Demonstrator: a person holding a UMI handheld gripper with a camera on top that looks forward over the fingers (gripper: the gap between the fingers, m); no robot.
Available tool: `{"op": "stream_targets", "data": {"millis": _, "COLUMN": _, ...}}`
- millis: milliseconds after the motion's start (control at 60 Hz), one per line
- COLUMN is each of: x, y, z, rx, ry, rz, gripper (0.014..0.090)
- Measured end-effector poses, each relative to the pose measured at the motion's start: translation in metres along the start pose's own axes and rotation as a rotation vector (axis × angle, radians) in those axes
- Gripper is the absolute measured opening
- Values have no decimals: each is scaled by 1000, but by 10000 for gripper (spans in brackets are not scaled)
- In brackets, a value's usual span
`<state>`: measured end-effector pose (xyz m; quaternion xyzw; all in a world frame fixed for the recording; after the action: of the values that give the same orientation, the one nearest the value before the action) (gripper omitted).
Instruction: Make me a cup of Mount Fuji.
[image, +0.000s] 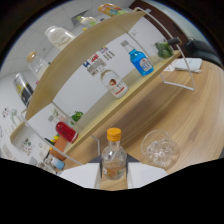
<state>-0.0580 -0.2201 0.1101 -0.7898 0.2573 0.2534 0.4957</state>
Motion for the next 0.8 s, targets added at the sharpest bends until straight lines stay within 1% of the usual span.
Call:
{"op": "stream_targets", "data": {"millis": 233, "x": -5, "y": -1, "z": 11, "rx": -19, "ry": -122, "rz": 485, "gripper": 350}}
{"op": "stream_targets", "data": {"millis": 450, "x": -17, "y": -2, "z": 16, "rx": -57, "ry": -237, "rz": 836, "gripper": 351}}
{"op": "stream_targets", "data": {"millis": 650, "x": -22, "y": -13, "z": 14, "rx": -39, "ry": -311, "rz": 1051, "gripper": 351}}
{"op": "stream_targets", "data": {"millis": 800, "x": -18, "y": -21, "z": 12, "rx": -11, "ry": -346, "rz": 1165, "gripper": 352}}
